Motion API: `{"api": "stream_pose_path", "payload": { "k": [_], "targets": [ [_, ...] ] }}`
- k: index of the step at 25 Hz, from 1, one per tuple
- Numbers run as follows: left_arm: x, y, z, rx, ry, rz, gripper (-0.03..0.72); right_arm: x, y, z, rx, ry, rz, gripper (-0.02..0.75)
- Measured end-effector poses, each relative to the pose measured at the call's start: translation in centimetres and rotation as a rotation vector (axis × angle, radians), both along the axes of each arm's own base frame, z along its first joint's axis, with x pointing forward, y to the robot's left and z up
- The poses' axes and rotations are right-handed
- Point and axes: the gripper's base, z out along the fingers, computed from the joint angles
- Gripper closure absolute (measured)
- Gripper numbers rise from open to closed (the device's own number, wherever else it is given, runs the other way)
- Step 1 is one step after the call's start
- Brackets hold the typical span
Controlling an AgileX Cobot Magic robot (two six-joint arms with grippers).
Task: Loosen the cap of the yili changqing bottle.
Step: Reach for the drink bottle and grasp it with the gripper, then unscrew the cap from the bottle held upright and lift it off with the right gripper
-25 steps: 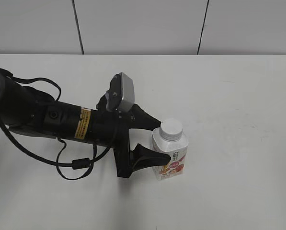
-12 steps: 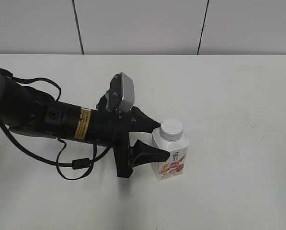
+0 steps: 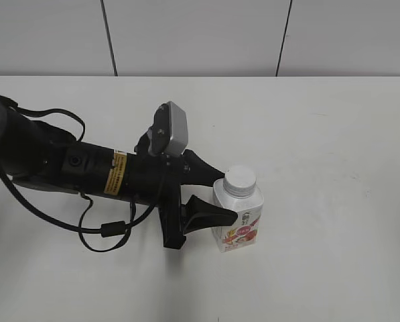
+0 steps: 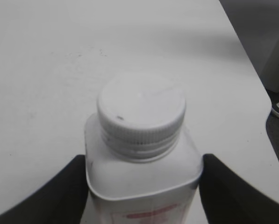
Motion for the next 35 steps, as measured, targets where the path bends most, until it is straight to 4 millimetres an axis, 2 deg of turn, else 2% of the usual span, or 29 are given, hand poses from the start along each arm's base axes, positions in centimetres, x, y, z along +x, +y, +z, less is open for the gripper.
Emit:
{"api": "stream_pose_path", "payload": {
  "k": [5,10,14,19,23,27,35],
  "targets": [
    [0.0,0.0,0.0,0.0,0.0,0.0,0.245,3.6,0.2,2.1,0.015,0.191,0.008,0.155],
    [0.0,0.0,0.0,0.0,0.0,0.0,0.245,7.9,0.4,2.8,0.033,0.338,0.016,0.155],
    [0.0,0.0,0.0,0.0,0.0,-0.001,0.246,11.7,0.9,1.7,0.083,0.477,0.032,0.155],
    [0.0,0.0,0.0,-0.001,0.0,-0.002,0.246,14.8,1.1,-0.4,0.11,0.624,0.033,0.155],
    [0.0,0.0,0.0,-0.001,0.0,-0.002,0.246,16.5,1.5,-2.1,0.143,0.717,0.055,0.155],
    [0.0,0.0,0.0,0.0,0.0,-0.002,0.246,17.3,2.3,-2.9,0.14,0.764,0.1,0.155],
    [0.0,0.0,0.0,0.001,0.0,-0.001,0.246,19.2,5.8,-1.1,0.087,0.731,0.24,0.155]
  ]
}}
